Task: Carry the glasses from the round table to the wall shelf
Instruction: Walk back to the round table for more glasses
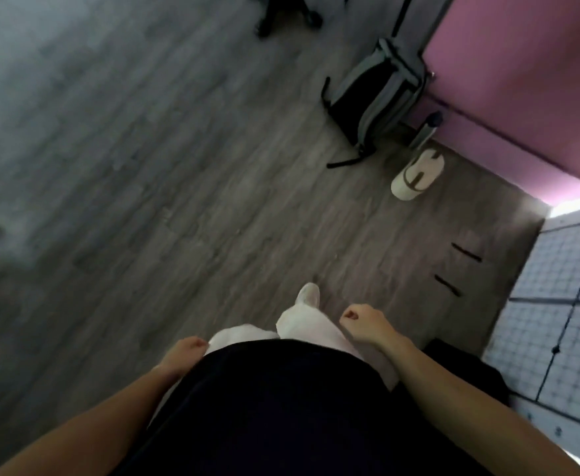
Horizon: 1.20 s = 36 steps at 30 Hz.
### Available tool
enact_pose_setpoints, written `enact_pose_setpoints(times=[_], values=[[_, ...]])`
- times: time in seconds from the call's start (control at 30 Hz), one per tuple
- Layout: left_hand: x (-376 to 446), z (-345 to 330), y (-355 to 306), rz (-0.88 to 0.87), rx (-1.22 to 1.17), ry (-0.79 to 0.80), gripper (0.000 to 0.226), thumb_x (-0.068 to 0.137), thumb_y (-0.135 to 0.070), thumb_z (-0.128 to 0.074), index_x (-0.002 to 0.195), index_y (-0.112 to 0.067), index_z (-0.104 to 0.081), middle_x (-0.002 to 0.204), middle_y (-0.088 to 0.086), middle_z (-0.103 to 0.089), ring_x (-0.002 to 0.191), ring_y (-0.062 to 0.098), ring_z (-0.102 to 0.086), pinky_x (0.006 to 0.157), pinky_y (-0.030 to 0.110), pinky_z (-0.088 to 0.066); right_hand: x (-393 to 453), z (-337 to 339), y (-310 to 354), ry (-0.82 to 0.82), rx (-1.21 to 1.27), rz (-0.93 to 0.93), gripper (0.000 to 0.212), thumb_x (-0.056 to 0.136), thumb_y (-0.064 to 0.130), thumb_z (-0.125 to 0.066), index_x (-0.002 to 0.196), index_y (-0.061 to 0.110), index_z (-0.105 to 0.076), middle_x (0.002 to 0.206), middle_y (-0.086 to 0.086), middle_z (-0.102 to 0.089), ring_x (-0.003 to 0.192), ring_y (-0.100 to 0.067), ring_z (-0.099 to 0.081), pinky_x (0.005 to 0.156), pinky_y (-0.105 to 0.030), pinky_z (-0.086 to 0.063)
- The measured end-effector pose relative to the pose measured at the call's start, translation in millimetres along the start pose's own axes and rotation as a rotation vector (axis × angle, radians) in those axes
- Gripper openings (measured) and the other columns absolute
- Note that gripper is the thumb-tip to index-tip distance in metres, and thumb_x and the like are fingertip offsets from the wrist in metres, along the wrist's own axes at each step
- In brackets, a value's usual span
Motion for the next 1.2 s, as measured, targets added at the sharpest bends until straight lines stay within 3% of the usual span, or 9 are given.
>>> enact_pose_setpoints(times=[0.1,0.23,0.4,0.5,0.6,0.73,0.87,1.0,1.2], values=[[11.8,34.7,-38.2,0.039,-0.092,-0.143,0.019,0.094,-0.031,-0.053,0.094,-0.016,-0.064,0.109,0.010,-0.067,0.105,0.029,-0.061,0.087,0.033,-0.044,32.0,65.7,14.6,-0.079,-0.076,0.017,0.021,0.093,0.030,-0.054,0.096,0.018,-0.071,0.111,-0.007,-0.072,0.109,-0.030,-0.064,0.089,-0.032,-0.048],[27.4,69.0,-94.5,-0.037,-0.184,-0.205,0.004,0.088,-0.028,-0.062,0.085,-0.026,-0.065,0.095,0.000,-0.069,0.099,0.023,-0.064,0.085,0.031,-0.045,67.9,114.6,35.5,-0.106,-0.118,-0.008,0.021,0.095,0.031,-0.054,0.101,0.017,-0.069,0.117,-0.009,-0.070,0.115,-0.032,-0.061,0.094,-0.035,-0.047],[55.6,87.7,-138.2,-0.051,-0.179,-0.084,0.011,0.088,-0.034,-0.062,0.096,-0.030,-0.069,0.101,-0.008,-0.069,0.100,0.014,-0.063,0.086,0.026,-0.042,92.7,112.4,79.9,0.000,-0.167,0.004,0.028,0.093,0.027,-0.051,0.100,0.009,-0.071,0.108,-0.011,-0.072,0.106,-0.031,-0.064,0.093,-0.037,-0.051],[83.1,123.0,-161.6,-0.053,-0.263,-0.129,0.014,0.088,-0.032,-0.062,0.098,-0.029,-0.071,0.100,-0.008,-0.069,0.099,0.013,-0.063,0.090,0.027,-0.044,105.1,95.1,113.9,0.124,-0.169,-0.008,0.035,0.095,0.036,-0.049,0.098,0.008,-0.070,0.105,-0.011,-0.071,0.100,-0.028,-0.065,0.089,-0.035,-0.052],[114.9,165.7,-190.8,-0.082,-0.322,-0.130,0.012,0.089,-0.026,-0.061,0.093,-0.027,-0.072,0.094,-0.009,-0.071,0.095,0.013,-0.064,0.087,0.027,-0.045,127.4,102.7,144.4,0.212,-0.147,-0.045,0.028,0.096,0.037,-0.052,0.090,0.014,-0.067,0.106,-0.011,-0.070,0.104,-0.028,-0.066,0.085,-0.034,-0.050],[164.1,236.1,-226.7,-0.134,-0.255,-0.060,0.010,0.088,-0.030,-0.061,0.083,-0.035,-0.068,0.094,-0.010,-0.071,0.095,0.012,-0.065,0.091,0.031,-0.049,166.2,168.7,192.2,0.059,-0.193,-0.064,0.028,0.094,0.025,-0.050,0.102,0.007,-0.070,0.110,-0.012,-0.071,0.104,-0.030,-0.066,0.093,-0.042,-0.053],[194.4,301.3,-252.5,-0.168,-0.108,0.010,0.010,0.087,-0.032,-0.059,0.081,-0.035,-0.067,0.097,-0.008,-0.071,0.098,0.015,-0.064,0.092,0.031,-0.047,195.3,222.7,261.9,-0.065,-0.116,-0.049,0.030,0.096,0.021,-0.047,0.103,0.003,-0.070,0.107,-0.013,-0.071,0.104,-0.033,-0.064,0.092,-0.038,-0.049],[221.6,359.2,-273.1,-0.177,-0.108,0.039,0.010,0.073,-0.035,-0.059,0.077,-0.030,-0.066,0.095,-0.001,-0.073,0.095,0.022,-0.067,0.093,0.036,-0.051,219.3,242.2,340.4,-0.151,-0.006,-0.023,0.028,0.093,0.030,-0.047,0.097,0.015,-0.071,0.101,-0.005,-0.071,0.098,-0.028,-0.064,0.090,-0.037,-0.051],[256.7,396.7,-308.1,-0.155,-0.078,0.081,0.012,0.088,-0.025,-0.057,0.085,-0.029,-0.068,0.103,-0.001,-0.071,0.101,0.019,-0.065,0.095,0.033,-0.049,255.2,255.9,412.7,-0.064,0.026,0.006,0.023,0.087,0.032,-0.049,0.090,0.022,-0.070,0.096,-0.002,-0.071,0.093,-0.024,-0.065,0.084,-0.035,-0.052]])
Point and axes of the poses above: each hand's wrist, its own x-axis towards the middle knuckle, its own z-axis out of the back of the hand, y = z × x, the point moved 4 cm from there along x, towards the middle knuckle
